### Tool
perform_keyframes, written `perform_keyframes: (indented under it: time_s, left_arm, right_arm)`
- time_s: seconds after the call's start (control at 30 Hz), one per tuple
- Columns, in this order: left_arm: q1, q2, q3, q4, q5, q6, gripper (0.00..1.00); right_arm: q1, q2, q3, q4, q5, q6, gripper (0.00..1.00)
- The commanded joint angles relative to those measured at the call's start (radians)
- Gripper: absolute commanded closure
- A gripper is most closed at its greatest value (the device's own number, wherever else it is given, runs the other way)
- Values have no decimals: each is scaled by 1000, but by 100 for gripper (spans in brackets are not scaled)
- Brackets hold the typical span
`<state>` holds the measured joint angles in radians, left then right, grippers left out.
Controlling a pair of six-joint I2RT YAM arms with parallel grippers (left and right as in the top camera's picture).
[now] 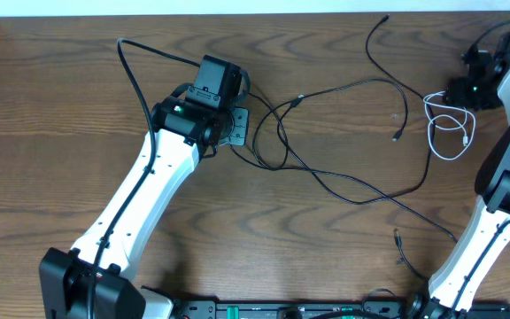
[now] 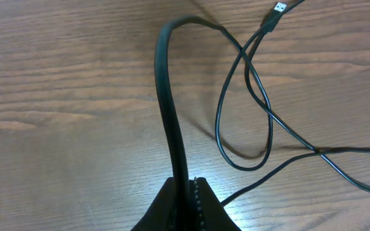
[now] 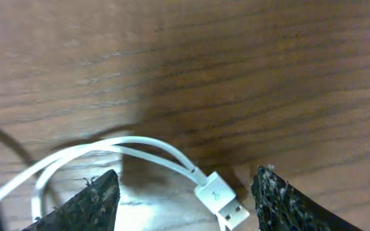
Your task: Untangle cables
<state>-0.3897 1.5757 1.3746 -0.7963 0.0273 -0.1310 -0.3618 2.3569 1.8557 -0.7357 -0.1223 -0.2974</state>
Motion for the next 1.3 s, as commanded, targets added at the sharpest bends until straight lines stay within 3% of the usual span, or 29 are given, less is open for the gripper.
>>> perform_keyframes:
  time_s: [0.0,0.07,0.17,0.23,0.27,0.47,0.7,1.07,1.27]
  left_arm:
    - [2,7,5,-3,-1,-2,92]
    - [2,7,5,-4,-1,-2,93]
    - [2,7,5,-3,-1,-2,93]
    - [2,7,5,-2,-1,-2,93]
    - [2,7,5,-2,-1,-2,93]
    - [2,7,5,-2,-1,-2,92]
    - [2,7,5,23,-1,-2,92]
    - [2,7,5,24,-1,-2,93]
    - [2,7,5,29,-1,-2,93]
  right_arm:
    - [-6,43,-10,1,48,-33,43]
    - [-7,50,-10,0,70,-33,52]
    - [-18,51,-10,7,87,-16,78]
    - [-33,51,-10,37,132,74,98]
    - [-42,51,-10,50,158,124,99]
    - [-138,50,22,76,183,362,99]
    - [-258,37,267,-44,-76,570,99]
    - [-253,37,757,-56,-251,715,99]
    - [-231,37,844,48,-241,746,99]
